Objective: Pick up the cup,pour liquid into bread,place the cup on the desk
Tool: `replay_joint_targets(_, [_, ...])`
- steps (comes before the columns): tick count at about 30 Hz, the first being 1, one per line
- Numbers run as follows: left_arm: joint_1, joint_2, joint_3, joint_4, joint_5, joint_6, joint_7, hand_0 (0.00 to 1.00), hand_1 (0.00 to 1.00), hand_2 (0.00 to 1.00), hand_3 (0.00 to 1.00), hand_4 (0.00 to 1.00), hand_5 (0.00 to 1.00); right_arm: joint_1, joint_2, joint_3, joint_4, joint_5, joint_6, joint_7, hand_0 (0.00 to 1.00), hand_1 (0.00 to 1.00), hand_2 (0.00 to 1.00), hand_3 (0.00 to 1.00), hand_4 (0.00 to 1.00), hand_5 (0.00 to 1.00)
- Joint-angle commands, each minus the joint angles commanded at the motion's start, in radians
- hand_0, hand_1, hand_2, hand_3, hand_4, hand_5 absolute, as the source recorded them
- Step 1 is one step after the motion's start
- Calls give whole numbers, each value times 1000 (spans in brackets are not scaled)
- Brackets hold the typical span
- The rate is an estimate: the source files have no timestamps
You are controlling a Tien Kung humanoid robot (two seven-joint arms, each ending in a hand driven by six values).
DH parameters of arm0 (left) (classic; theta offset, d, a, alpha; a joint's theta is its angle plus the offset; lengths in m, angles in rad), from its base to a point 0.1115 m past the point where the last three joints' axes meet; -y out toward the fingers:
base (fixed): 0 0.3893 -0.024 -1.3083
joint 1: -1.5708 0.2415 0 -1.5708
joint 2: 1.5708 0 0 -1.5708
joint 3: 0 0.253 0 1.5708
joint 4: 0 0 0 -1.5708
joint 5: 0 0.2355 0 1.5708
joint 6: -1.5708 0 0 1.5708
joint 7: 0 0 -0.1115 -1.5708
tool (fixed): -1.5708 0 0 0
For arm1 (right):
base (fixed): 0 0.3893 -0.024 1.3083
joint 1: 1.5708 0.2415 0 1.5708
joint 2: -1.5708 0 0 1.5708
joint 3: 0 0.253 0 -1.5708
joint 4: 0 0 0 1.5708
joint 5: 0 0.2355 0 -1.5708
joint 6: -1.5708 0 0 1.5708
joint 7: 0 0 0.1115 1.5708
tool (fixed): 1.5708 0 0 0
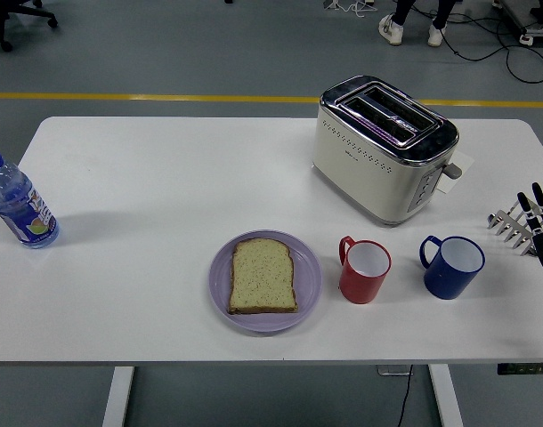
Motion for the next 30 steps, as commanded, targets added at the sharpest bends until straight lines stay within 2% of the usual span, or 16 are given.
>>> replay_joint_targets(30, [10, 0, 10, 1, 0, 1, -1, 635, 646, 655, 551, 319, 838, -9, 4, -1, -11, 43, 0, 21, 672, 587, 637, 624, 648, 344])
